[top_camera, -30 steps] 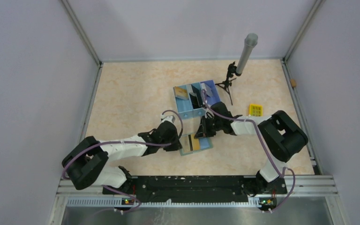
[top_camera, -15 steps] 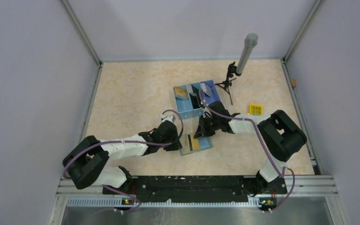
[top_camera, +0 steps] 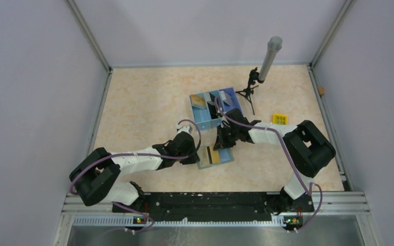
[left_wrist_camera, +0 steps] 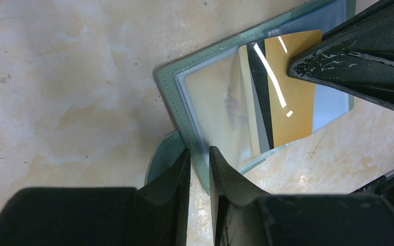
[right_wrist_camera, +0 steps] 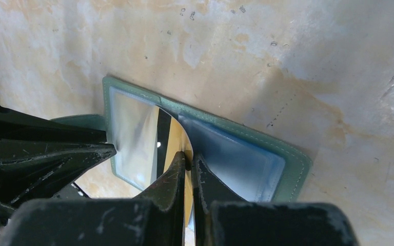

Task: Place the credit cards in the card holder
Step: Insert the credit card into the card holder.

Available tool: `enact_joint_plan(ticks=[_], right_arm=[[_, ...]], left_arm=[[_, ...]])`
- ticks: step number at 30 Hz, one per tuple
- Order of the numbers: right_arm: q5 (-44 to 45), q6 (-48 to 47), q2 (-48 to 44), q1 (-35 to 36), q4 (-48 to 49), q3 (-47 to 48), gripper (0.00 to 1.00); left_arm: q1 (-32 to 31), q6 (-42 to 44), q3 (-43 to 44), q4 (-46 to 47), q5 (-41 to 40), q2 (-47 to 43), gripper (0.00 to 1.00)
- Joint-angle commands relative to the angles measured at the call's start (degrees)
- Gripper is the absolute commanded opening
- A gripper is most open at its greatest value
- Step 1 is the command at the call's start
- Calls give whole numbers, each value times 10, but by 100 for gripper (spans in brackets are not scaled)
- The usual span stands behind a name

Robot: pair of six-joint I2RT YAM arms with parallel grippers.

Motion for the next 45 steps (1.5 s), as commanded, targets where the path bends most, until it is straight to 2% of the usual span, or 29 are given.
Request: enact_joint_plan(ticks=[1, 10, 20, 35, 40, 45], right_arm=[[91, -46, 8, 3, -90, -5, 0], [84, -50, -2, 3, -97, -15, 0], [49, -36, 23, 8, -59, -22, 0], [46, 44, 35, 39, 11, -29, 0], [61, 60, 21, 48, 6, -23, 0], [90, 52, -24, 48, -33, -16, 15]], left_arm=[[2, 18, 3, -2, -43, 22, 21], [2, 17, 4, -4, -47, 26, 21], [2, 26, 4, 7, -35, 30, 21], [2, 19, 1, 20, -18, 34, 20], [2, 14, -2, 20, -22, 30, 20], [2, 8, -8, 20, -26, 30, 19]])
